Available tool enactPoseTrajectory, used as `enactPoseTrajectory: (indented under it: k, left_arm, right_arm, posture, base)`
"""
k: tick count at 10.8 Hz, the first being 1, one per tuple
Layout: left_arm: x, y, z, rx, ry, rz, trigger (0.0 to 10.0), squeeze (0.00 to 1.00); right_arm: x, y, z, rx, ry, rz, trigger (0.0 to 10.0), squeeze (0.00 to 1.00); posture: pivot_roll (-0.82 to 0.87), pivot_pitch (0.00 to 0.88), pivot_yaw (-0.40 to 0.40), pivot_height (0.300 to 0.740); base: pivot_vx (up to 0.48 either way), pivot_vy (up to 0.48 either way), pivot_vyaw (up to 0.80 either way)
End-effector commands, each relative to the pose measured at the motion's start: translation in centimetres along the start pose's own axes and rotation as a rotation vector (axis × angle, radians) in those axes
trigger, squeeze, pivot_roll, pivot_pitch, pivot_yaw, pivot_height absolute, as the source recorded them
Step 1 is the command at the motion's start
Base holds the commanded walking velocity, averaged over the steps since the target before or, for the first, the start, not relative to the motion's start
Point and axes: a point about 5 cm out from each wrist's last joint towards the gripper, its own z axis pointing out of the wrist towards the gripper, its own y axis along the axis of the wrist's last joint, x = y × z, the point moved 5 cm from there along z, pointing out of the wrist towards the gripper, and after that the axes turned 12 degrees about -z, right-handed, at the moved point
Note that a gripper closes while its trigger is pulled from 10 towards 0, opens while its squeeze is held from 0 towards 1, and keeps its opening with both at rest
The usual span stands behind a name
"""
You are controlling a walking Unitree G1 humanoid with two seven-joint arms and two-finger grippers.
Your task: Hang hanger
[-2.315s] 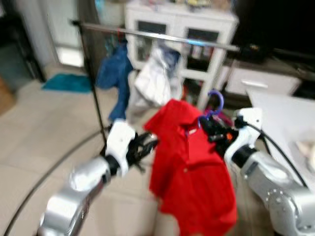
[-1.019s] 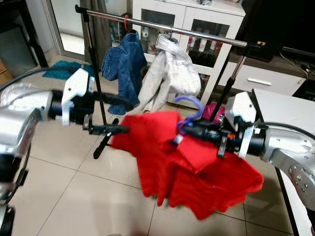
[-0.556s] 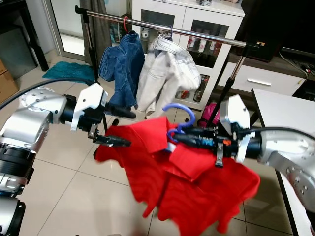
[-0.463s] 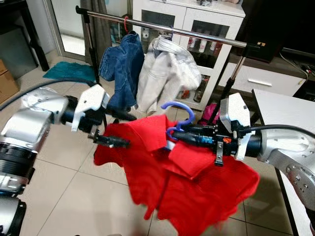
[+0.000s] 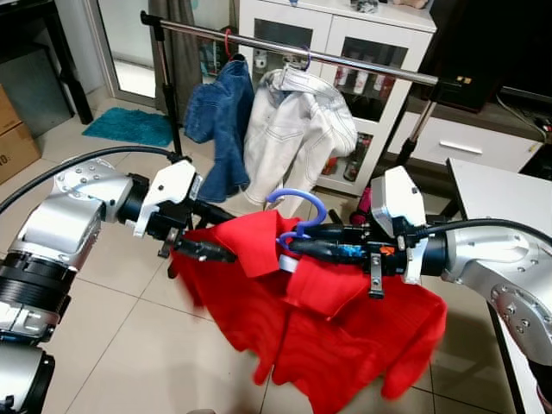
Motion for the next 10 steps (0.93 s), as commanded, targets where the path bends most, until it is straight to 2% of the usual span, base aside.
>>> enactPoseTrajectory:
  k: [1, 10]
  left_arm:
    - [-0.02, 0.30, 0.18, 0.020, -0.011, 0.023, 0.0, 0.00]
    - [-0.87, 0.31, 0.51, -0.004, -0.023, 0.029, 0.0, 0.00]
  right_arm:
    - [-0.26, 0.47, -0.13, -0.006, 0.002, -0.035, 0.0, 0.00]
    - [-0.58, 0.32, -0.16, 0.006, -0.005, -0.049, 0.0, 0.00]
  posture:
    - [0.06, 0.000, -0.090, 0.740]
    - [0.06, 0.000, -0.093, 0.740]
  base:
    - [0.000, 0.000, 0.00]
    - [0.000, 0.000, 0.00]
